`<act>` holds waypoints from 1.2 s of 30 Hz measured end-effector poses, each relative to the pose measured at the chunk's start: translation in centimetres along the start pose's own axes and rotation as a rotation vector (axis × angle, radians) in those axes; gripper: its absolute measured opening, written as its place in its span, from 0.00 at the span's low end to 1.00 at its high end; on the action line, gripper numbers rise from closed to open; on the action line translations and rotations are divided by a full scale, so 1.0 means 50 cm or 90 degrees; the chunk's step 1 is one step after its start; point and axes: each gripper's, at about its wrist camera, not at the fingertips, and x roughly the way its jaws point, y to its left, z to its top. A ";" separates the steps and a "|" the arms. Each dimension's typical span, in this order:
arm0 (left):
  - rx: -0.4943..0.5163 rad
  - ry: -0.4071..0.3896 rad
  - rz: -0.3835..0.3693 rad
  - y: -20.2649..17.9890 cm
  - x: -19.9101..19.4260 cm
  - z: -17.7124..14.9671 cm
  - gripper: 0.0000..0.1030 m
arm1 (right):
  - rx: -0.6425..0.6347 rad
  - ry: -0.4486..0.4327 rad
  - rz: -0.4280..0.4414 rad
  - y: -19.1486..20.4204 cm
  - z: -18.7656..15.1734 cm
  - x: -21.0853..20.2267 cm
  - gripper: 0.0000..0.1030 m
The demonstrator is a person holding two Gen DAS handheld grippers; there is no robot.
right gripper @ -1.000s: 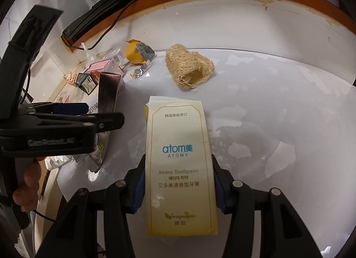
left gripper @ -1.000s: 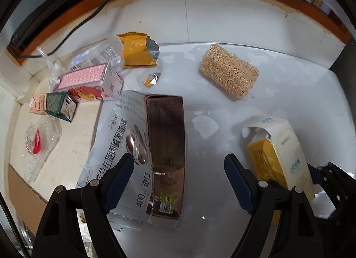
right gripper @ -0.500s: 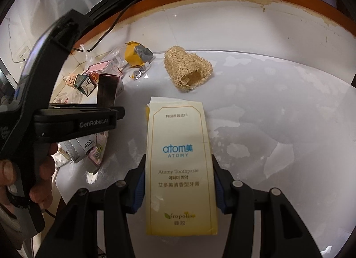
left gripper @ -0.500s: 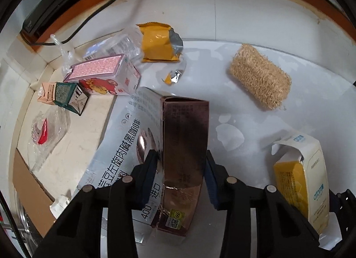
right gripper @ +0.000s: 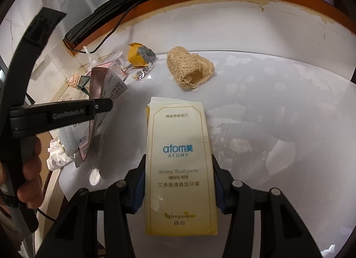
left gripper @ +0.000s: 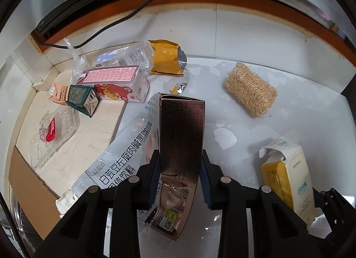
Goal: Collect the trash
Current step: 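Carry both held packages down over the floor trash bin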
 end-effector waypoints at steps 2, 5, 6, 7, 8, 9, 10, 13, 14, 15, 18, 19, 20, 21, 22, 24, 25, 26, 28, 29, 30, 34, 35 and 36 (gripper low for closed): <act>-0.002 -0.001 -0.010 0.003 -0.013 -0.003 0.30 | 0.001 -0.003 0.002 0.004 -0.002 -0.005 0.49; -0.001 -0.007 -0.023 0.007 -0.039 -0.012 0.30 | 0.004 -0.009 0.006 0.010 -0.003 -0.013 0.49; 0.001 -0.010 -0.027 0.007 -0.049 -0.016 0.30 | 0.005 -0.011 0.006 0.012 -0.003 -0.017 0.49; 0.003 -0.014 -0.030 0.008 -0.061 -0.020 0.30 | 0.006 -0.013 0.007 0.015 -0.003 -0.021 0.49; 0.004 -0.017 -0.033 0.008 -0.072 -0.024 0.30 | 0.007 -0.016 0.006 0.017 -0.004 -0.027 0.49; 0.005 -0.020 -0.037 0.009 -0.083 -0.028 0.30 | 0.007 -0.019 0.007 0.021 -0.006 -0.033 0.49; 0.005 -0.023 -0.042 0.011 -0.097 -0.035 0.30 | 0.006 -0.020 0.008 0.022 -0.007 -0.039 0.49; 0.003 -0.027 -0.052 0.015 -0.129 -0.052 0.30 | 0.004 -0.026 0.008 0.036 -0.014 -0.057 0.49; 0.003 -0.029 -0.055 0.018 -0.139 -0.059 0.30 | 0.002 -0.028 0.007 0.042 -0.018 -0.066 0.49; 0.003 -0.030 -0.058 0.020 -0.150 -0.067 0.30 | 0.002 -0.029 0.007 0.046 -0.020 -0.071 0.49; 0.004 -0.036 -0.065 0.029 -0.188 -0.094 0.30 | -0.002 -0.035 0.007 0.066 -0.035 -0.101 0.49; 0.004 -0.038 -0.068 0.033 -0.205 -0.106 0.30 | -0.003 -0.037 0.006 0.072 -0.039 -0.109 0.49; 0.004 -0.041 -0.071 0.036 -0.214 -0.113 0.30 | -0.004 -0.039 0.006 0.080 -0.043 -0.120 0.49; 0.004 -0.044 -0.074 0.039 -0.228 -0.122 0.30 | -0.007 -0.041 0.005 0.088 -0.047 -0.131 0.49; 0.005 -0.048 -0.079 0.043 -0.243 -0.133 0.30 | -0.010 -0.045 0.003 0.099 -0.053 -0.147 0.49; 0.006 -0.054 -0.089 0.050 -0.271 -0.154 0.30 | -0.016 -0.050 0.001 0.116 -0.062 -0.172 0.49; 0.006 -0.059 -0.097 0.054 -0.291 -0.168 0.30 | -0.021 -0.054 -0.001 0.126 -0.069 -0.188 0.49; 0.006 -0.061 -0.103 0.058 -0.301 -0.177 0.30 | -0.025 -0.058 -0.004 0.136 -0.075 -0.203 0.49; 0.008 -0.069 -0.119 0.065 -0.336 -0.201 0.30 | -0.034 -0.066 -0.009 0.158 -0.090 -0.236 0.49; 0.011 -0.074 -0.126 0.068 -0.352 -0.213 0.30 | -0.037 -0.069 -0.012 0.167 -0.096 -0.251 0.49; 0.014 -0.079 -0.132 0.072 -0.369 -0.226 0.30 | -0.040 -0.072 -0.014 0.177 -0.104 -0.266 0.49; 0.031 -0.095 -0.161 0.087 -0.433 -0.280 0.30 | -0.052 -0.084 -0.024 0.218 -0.144 -0.331 0.49; 0.035 -0.097 -0.168 0.090 -0.446 -0.293 0.30 | -0.055 -0.085 -0.026 0.229 -0.154 -0.345 0.49; 0.042 -0.101 -0.176 0.093 -0.461 -0.309 0.30 | -0.058 -0.085 -0.028 0.239 -0.164 -0.357 0.49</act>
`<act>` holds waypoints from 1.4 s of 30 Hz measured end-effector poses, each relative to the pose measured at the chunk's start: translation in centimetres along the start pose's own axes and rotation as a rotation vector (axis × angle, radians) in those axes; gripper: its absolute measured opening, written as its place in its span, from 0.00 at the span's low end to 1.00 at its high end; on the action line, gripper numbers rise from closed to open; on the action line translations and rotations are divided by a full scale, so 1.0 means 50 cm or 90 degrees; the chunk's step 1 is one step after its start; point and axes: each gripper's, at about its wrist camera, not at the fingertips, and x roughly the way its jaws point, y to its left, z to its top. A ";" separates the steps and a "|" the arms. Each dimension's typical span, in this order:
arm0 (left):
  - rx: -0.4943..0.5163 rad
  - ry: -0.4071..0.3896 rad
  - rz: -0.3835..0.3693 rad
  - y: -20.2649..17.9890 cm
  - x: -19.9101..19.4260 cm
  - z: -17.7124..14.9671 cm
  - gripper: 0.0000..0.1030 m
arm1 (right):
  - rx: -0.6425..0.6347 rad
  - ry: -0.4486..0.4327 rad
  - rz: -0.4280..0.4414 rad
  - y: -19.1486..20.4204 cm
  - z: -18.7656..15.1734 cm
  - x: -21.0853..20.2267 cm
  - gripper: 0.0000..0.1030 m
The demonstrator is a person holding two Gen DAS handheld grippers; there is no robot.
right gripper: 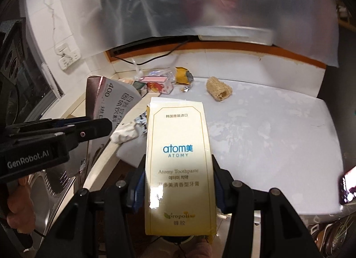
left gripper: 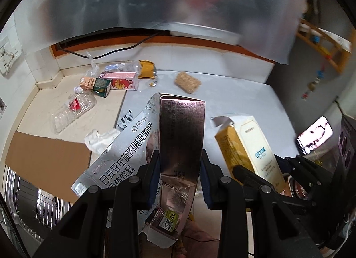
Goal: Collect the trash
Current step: 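Carry both held packages down over the floor trash bin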
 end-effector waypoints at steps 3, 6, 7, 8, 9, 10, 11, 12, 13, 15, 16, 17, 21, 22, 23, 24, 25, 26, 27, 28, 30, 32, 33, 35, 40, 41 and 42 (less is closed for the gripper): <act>0.014 -0.007 -0.013 -0.002 -0.033 -0.033 0.30 | -0.009 0.006 0.005 0.026 -0.026 -0.037 0.49; 0.018 -0.007 -0.036 0.007 -0.061 -0.066 0.30 | -0.013 0.022 0.018 0.046 -0.053 -0.061 0.49; 0.018 -0.004 -0.046 0.011 -0.069 -0.077 0.30 | -0.016 0.028 0.023 0.051 -0.064 -0.071 0.49; 0.018 -0.001 -0.054 0.014 -0.076 -0.089 0.30 | -0.020 0.032 0.027 0.058 -0.073 -0.079 0.49; 0.019 0.002 -0.061 0.017 -0.081 -0.099 0.30 | -0.024 0.036 0.030 0.062 -0.081 -0.083 0.49; 0.018 0.005 -0.062 0.022 -0.085 -0.111 0.30 | -0.028 0.042 0.036 0.067 -0.090 -0.087 0.49; 0.018 0.008 -0.061 0.026 -0.086 -0.120 0.30 | -0.032 0.048 0.041 0.071 -0.096 -0.089 0.49; 0.015 0.013 -0.059 0.031 -0.089 -0.133 0.30 | -0.038 0.055 0.046 0.074 -0.103 -0.091 0.49; 0.012 0.016 -0.055 0.033 -0.090 -0.143 0.30 | -0.046 0.063 0.051 0.078 -0.110 -0.091 0.49; 0.007 0.025 -0.042 0.036 -0.087 -0.160 0.30 | -0.062 0.076 0.054 0.083 -0.118 -0.090 0.49; 0.003 0.029 -0.037 0.037 -0.085 -0.168 0.30 | -0.072 0.083 0.058 0.085 -0.121 -0.089 0.49; -0.004 0.036 -0.030 0.037 -0.083 -0.178 0.30 | -0.079 0.088 0.061 0.085 -0.123 -0.088 0.49; -0.036 0.068 -0.007 0.034 -0.069 -0.216 0.30 | -0.113 0.115 0.077 0.084 -0.135 -0.082 0.49; -0.042 0.076 -0.002 0.034 -0.064 -0.224 0.30 | -0.121 0.123 0.084 0.085 -0.139 -0.079 0.49; -0.050 0.085 0.003 0.032 -0.058 -0.234 0.30 | -0.125 0.130 0.090 0.083 -0.143 -0.077 0.49; -0.056 0.092 0.008 0.031 -0.052 -0.243 0.30 | -0.126 0.136 0.097 0.082 -0.146 -0.074 0.49; -0.062 0.099 0.014 0.029 -0.047 -0.252 0.30 | -0.128 0.145 0.106 0.079 -0.151 -0.070 0.49; -0.068 0.105 0.023 0.027 -0.042 -0.261 0.30 | -0.129 0.154 0.114 0.077 -0.155 -0.064 0.49; -0.074 0.111 0.029 0.026 -0.038 -0.270 0.30 | -0.130 0.163 0.122 0.073 -0.159 -0.058 0.49; -0.082 0.117 0.034 0.026 -0.031 -0.280 0.30 | -0.132 0.174 0.129 0.071 -0.164 -0.049 0.49; -0.098 0.130 0.044 0.026 -0.018 -0.298 0.30 | -0.139 0.194 0.140 0.070 -0.177 -0.031 0.49; -0.115 0.145 0.052 0.028 -0.003 -0.317 0.30 | -0.148 0.219 0.153 0.071 -0.193 -0.009 0.49; -0.124 0.153 0.056 0.030 0.008 -0.329 0.30 | -0.152 0.229 0.157 0.071 -0.200 0.000 0.49; -0.140 0.168 0.059 0.035 0.028 -0.349 0.30 | -0.158 0.250 0.165 0.071 -0.216 0.023 0.49; -0.176 0.208 0.071 0.053 0.107 -0.407 0.30 | -0.156 0.316 0.180 0.067 -0.271 0.104 0.49; -0.183 0.215 0.074 0.058 0.122 -0.420 0.30 | -0.155 0.332 0.183 0.067 -0.285 0.126 0.49; -0.195 0.224 0.076 0.066 0.143 -0.436 0.30 | -0.153 0.350 0.181 0.067 -0.306 0.155 0.49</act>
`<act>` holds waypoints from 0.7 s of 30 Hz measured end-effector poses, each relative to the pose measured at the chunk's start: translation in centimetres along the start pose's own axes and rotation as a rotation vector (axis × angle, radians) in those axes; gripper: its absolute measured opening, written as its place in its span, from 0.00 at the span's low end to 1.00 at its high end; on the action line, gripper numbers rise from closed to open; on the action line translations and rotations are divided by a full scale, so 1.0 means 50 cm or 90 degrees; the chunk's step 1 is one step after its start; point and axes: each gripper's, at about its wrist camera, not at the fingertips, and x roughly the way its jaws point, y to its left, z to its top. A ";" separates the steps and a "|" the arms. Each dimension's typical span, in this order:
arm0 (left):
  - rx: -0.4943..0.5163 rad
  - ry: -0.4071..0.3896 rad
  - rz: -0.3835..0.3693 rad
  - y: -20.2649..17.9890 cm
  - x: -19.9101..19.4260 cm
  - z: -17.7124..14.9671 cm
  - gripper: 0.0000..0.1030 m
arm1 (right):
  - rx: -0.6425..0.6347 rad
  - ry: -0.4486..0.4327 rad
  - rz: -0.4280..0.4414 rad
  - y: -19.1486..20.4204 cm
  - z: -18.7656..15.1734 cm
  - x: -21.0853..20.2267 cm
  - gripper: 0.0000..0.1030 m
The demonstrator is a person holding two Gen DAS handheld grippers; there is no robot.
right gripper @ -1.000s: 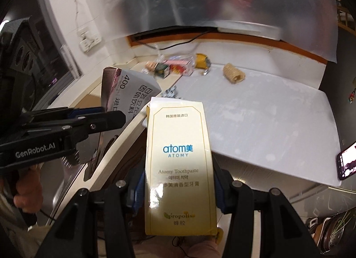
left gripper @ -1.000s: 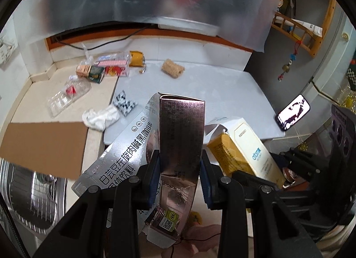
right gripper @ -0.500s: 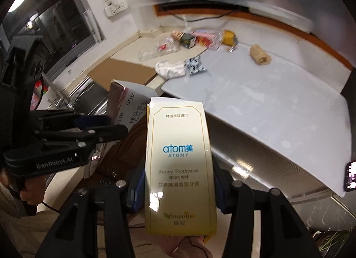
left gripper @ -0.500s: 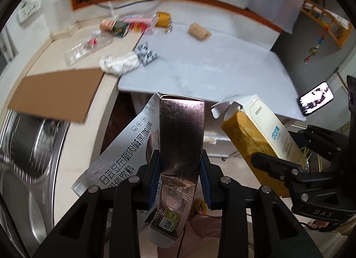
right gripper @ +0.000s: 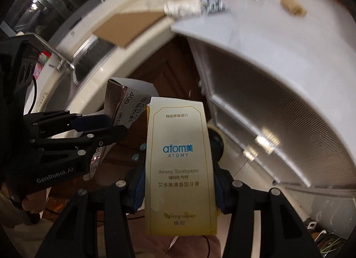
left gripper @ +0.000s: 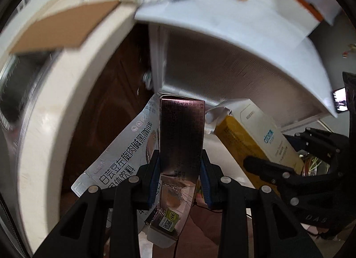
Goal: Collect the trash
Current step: 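Carry both held packages down over the floor trash bin, then open both tools to drop the packages into the bin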
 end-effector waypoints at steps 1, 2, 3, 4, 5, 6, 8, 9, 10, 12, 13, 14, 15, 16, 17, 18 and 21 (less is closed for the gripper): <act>-0.013 0.010 0.000 0.010 0.031 -0.006 0.30 | 0.006 0.012 -0.002 -0.003 -0.003 0.028 0.49; -0.026 0.021 -0.001 0.020 0.062 -0.015 0.30 | 0.012 0.025 -0.003 -0.009 -0.007 0.056 0.49; -0.039 0.035 -0.002 0.031 0.094 -0.020 0.30 | 0.022 0.042 -0.005 -0.019 -0.010 0.090 0.49; -0.053 0.049 -0.005 0.044 0.132 -0.027 0.30 | 0.037 0.066 -0.006 -0.032 -0.015 0.135 0.49; -0.064 0.058 -0.006 0.054 0.163 -0.032 0.30 | 0.047 0.080 -0.003 -0.041 -0.019 0.168 0.49; -0.075 0.067 -0.004 0.067 0.203 -0.039 0.30 | 0.057 0.095 0.001 -0.051 -0.021 0.203 0.49; -0.085 0.081 -0.001 0.080 0.263 -0.046 0.30 | 0.080 0.123 0.003 -0.073 -0.025 0.279 0.49; -0.088 0.090 0.001 0.086 0.294 -0.050 0.30 | 0.089 0.132 0.000 -0.084 -0.028 0.314 0.49; -0.090 0.099 0.004 0.093 0.328 -0.052 0.30 | 0.100 0.144 -0.006 -0.097 -0.032 0.350 0.49; -0.092 0.115 0.006 0.103 0.389 -0.055 0.30 | 0.120 0.160 -0.008 -0.116 -0.035 0.407 0.49; -0.094 0.120 0.007 0.108 0.410 -0.055 0.30 | 0.133 0.169 -0.007 -0.127 -0.038 0.438 0.49; -0.096 0.126 0.008 0.114 0.433 -0.054 0.30 | 0.144 0.178 -0.005 -0.136 -0.039 0.466 0.49; -0.098 0.133 0.007 0.119 0.460 -0.052 0.30 | 0.152 0.185 -0.002 -0.146 -0.039 0.489 0.49; -0.100 0.137 0.007 0.124 0.478 -0.045 0.30 | 0.158 0.192 -0.003 -0.154 -0.037 0.518 0.49; -0.100 0.141 0.010 0.128 0.496 -0.038 0.30 | 0.160 0.197 -0.008 -0.159 -0.036 0.537 0.49; -0.100 0.145 0.012 0.135 0.517 -0.032 0.30 | 0.161 0.202 -0.014 -0.162 -0.034 0.557 0.49; -0.100 0.158 0.005 0.149 0.556 -0.020 0.30 | 0.166 0.218 -0.020 -0.176 -0.028 0.607 0.51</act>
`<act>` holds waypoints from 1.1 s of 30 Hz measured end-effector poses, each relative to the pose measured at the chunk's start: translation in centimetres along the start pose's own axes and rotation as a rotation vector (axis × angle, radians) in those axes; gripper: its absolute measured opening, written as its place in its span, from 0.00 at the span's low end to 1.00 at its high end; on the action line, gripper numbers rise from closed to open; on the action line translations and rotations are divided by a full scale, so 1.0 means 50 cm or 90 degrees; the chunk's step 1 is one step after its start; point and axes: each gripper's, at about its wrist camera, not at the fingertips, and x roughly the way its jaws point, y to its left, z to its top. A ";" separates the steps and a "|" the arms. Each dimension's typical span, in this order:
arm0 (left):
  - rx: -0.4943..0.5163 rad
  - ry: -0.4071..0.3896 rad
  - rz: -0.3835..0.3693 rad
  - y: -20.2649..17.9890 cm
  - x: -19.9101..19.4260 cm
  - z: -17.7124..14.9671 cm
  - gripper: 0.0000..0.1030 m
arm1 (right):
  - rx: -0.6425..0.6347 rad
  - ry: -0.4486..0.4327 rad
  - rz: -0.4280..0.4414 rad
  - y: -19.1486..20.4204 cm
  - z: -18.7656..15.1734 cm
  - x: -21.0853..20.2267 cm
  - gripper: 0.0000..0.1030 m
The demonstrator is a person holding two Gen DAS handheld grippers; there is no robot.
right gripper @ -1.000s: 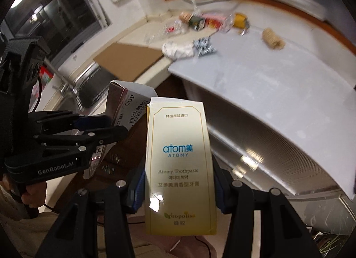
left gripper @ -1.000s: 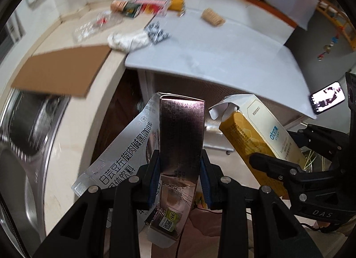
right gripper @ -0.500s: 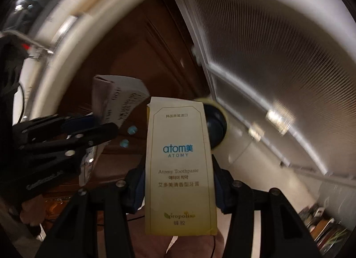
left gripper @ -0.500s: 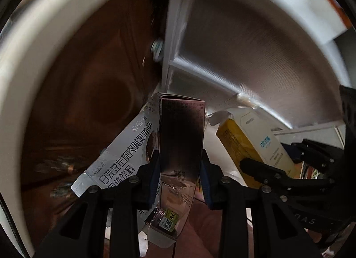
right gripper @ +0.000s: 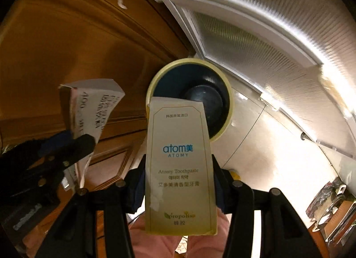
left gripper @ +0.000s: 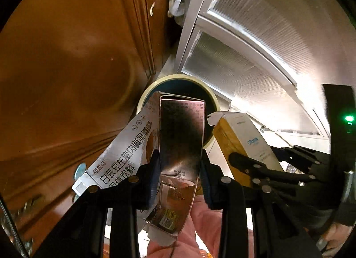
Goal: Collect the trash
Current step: 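Open both tools to drop the packages into the bin, then raise both tools back toward the table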
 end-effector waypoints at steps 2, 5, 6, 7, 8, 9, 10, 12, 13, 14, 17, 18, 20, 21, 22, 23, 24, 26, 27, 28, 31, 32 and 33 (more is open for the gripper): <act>-0.003 0.003 -0.007 0.013 0.011 0.014 0.32 | 0.009 0.002 -0.005 -0.007 0.015 0.015 0.51; -0.012 -0.002 -0.016 0.027 0.014 0.028 0.52 | 0.020 -0.003 -0.004 -0.019 0.030 0.021 0.52; -0.017 -0.008 -0.013 0.031 0.012 0.029 0.58 | 0.024 -0.008 -0.003 -0.022 0.033 0.018 0.54; -0.019 -0.010 -0.011 0.034 0.010 0.031 0.58 | 0.025 -0.013 -0.002 -0.023 0.033 0.014 0.56; -0.020 -0.012 -0.006 0.032 0.007 0.030 0.58 | 0.027 -0.019 -0.002 -0.023 0.037 0.011 0.57; -0.020 -0.013 0.000 0.033 0.006 0.029 0.58 | 0.028 -0.024 -0.002 -0.023 0.038 0.006 0.57; -0.020 -0.014 0.004 0.032 0.002 0.030 0.58 | 0.028 -0.027 -0.002 -0.023 0.038 0.000 0.57; -0.018 -0.018 0.010 0.028 -0.004 0.029 0.58 | 0.031 -0.029 -0.005 -0.024 0.037 -0.013 0.57; -0.013 -0.022 0.015 0.023 -0.010 0.027 0.58 | 0.034 -0.032 -0.004 -0.027 0.034 -0.019 0.57; -0.008 -0.026 0.020 0.018 -0.024 0.024 0.58 | 0.037 -0.036 -0.003 -0.030 0.031 -0.024 0.57; 0.010 -0.046 0.037 -0.002 -0.056 0.014 0.58 | 0.042 -0.054 -0.001 -0.031 0.023 -0.053 0.57; 0.016 -0.051 0.037 -0.006 -0.069 0.013 0.58 | 0.043 -0.062 0.000 -0.028 0.017 -0.070 0.57; 0.029 -0.064 0.040 -0.019 -0.097 0.009 0.58 | 0.042 -0.076 0.004 -0.029 0.009 -0.089 0.57; 0.035 -0.070 0.045 -0.025 -0.110 0.006 0.58 | 0.041 -0.086 0.006 -0.025 0.003 -0.106 0.57; 0.042 -0.077 0.048 -0.031 -0.124 0.004 0.58 | 0.041 -0.093 0.007 -0.022 0.000 -0.114 0.57; 0.050 -0.083 0.051 -0.037 -0.137 0.002 0.58 | 0.040 -0.106 0.008 -0.018 -0.005 -0.128 0.57; 0.057 -0.090 0.057 -0.044 -0.153 0.000 0.58 | 0.039 -0.117 0.008 -0.017 -0.008 -0.137 0.57; 0.066 -0.108 0.067 -0.057 -0.175 -0.003 0.58 | 0.041 -0.145 0.009 -0.012 -0.021 -0.164 0.57; 0.071 -0.122 0.074 -0.062 -0.191 -0.005 0.58 | 0.043 -0.155 0.009 -0.009 -0.025 -0.175 0.57; 0.072 -0.131 0.079 -0.066 -0.200 -0.006 0.58 | 0.045 -0.163 0.011 -0.008 -0.028 -0.183 0.57; 0.075 -0.146 0.084 -0.076 -0.228 -0.005 0.58 | 0.047 -0.185 0.016 -0.003 -0.040 -0.210 0.57; 0.076 -0.147 0.082 -0.080 -0.235 -0.004 0.58 | 0.044 -0.192 0.016 -0.001 -0.044 -0.221 0.57; 0.076 -0.147 0.082 -0.082 -0.242 -0.005 0.58 | 0.042 -0.196 0.016 0.000 -0.047 -0.226 0.57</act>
